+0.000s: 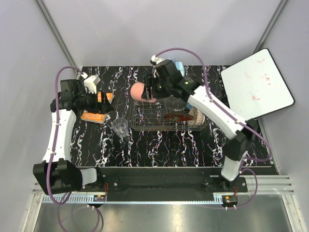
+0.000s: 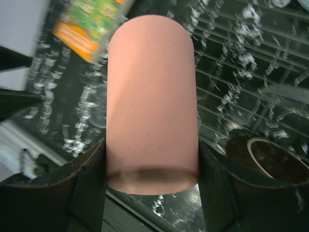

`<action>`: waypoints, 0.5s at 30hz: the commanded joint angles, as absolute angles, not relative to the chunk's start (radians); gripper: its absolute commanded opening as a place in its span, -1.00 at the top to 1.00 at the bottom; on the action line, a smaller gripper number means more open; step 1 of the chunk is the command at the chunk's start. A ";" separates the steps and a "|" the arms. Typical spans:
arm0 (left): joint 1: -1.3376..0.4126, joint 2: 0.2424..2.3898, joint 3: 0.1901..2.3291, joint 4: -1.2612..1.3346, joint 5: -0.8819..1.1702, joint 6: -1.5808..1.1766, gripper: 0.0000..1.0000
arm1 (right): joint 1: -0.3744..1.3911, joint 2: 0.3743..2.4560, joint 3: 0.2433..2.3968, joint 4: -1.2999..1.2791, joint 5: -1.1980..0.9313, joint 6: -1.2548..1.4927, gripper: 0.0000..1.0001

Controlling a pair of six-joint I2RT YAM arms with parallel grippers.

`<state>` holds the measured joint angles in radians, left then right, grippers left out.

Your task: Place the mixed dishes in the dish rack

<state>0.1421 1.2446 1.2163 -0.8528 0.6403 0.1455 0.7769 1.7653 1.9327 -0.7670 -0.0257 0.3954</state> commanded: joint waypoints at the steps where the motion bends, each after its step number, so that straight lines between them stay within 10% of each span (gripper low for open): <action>1: 0.138 1.204 1.187 -0.767 0.554 0.204 -0.57 | 0.776 1.857 2.115 -0.986 0.123 0.387 1.00; 15: 0.138 1.157 1.112 -0.715 0.526 0.215 -0.53 | 0.752 2.290 2.638 -1.301 0.107 0.492 1.00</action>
